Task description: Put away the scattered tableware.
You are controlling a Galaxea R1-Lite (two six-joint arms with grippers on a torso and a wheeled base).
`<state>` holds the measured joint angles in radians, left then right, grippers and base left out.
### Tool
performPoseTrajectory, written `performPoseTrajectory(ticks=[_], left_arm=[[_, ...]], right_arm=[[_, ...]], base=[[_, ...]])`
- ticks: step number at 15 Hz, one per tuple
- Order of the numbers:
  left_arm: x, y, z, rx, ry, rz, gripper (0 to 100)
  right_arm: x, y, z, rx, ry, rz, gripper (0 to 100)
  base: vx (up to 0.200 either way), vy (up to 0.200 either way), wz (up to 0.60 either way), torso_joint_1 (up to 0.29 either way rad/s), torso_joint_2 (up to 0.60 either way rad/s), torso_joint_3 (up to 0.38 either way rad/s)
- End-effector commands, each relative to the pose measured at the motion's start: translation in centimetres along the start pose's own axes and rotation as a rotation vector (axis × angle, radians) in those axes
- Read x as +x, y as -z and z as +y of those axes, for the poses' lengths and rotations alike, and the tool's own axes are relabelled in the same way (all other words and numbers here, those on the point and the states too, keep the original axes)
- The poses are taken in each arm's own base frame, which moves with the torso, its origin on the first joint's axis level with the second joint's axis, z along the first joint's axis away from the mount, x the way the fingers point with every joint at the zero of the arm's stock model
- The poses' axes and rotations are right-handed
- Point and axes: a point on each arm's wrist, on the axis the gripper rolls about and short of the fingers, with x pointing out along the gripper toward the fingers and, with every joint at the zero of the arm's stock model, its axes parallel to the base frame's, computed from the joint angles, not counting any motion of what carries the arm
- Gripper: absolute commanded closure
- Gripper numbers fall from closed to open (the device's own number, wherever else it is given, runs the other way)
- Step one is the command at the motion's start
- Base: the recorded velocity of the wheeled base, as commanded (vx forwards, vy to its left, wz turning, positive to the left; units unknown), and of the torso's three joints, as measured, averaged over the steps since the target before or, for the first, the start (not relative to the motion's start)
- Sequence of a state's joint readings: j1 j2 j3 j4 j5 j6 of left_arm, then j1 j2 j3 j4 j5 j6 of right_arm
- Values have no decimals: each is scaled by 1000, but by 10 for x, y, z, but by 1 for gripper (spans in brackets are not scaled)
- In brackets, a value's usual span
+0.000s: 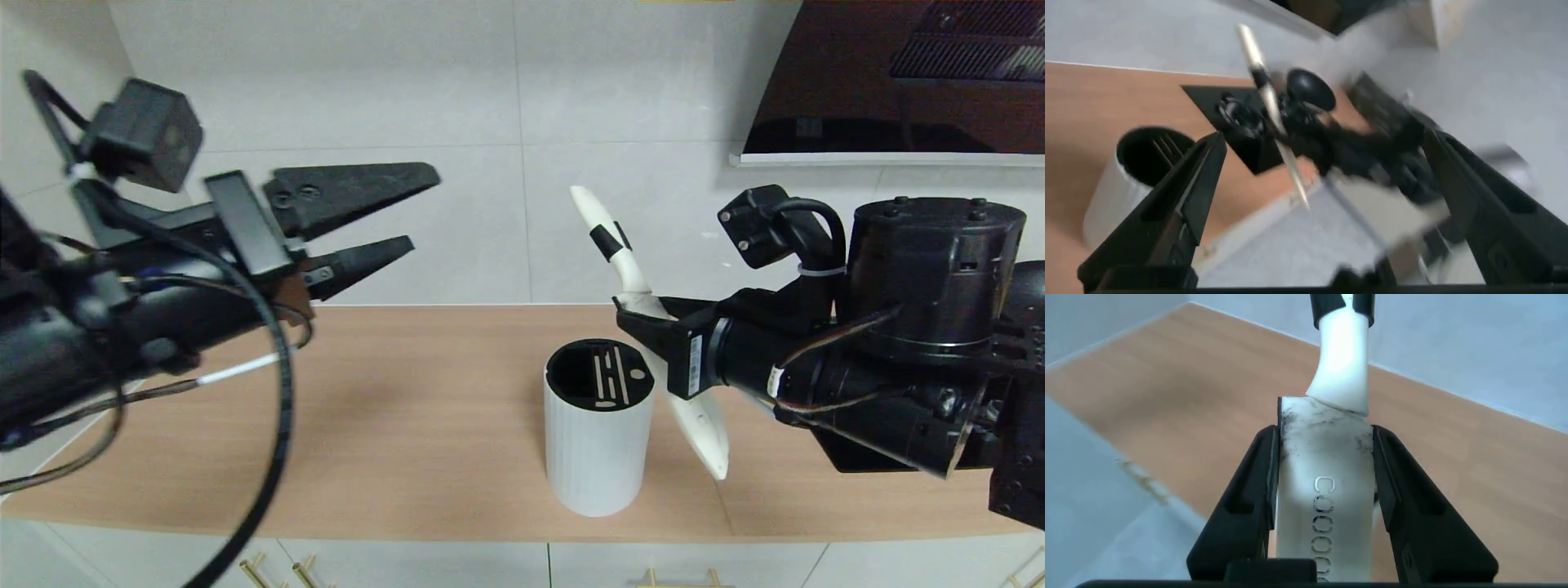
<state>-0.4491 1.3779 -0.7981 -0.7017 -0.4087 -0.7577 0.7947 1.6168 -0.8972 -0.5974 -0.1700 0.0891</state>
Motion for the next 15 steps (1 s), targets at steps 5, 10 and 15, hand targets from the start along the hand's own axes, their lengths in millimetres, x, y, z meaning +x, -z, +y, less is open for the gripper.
performPoseTrajectory(ticks=[5, 10, 15], left_arm=[[75, 64, 27, -53, -51, 34, 0], [90, 78, 25, -44, -78, 9, 0], [92, 78, 25, -43, -86, -5, 0]], right_arm=[[-3, 7, 22, -7, -54, 20, 100], [-6, 12, 34, -11, -97, 35, 100], [-7, 16, 38, -16, -111, 47, 100]], base=[[0, 0, 0, 0, 0, 0], [0, 0, 0, 0, 0, 0], [0, 0, 0, 0, 0, 0]])
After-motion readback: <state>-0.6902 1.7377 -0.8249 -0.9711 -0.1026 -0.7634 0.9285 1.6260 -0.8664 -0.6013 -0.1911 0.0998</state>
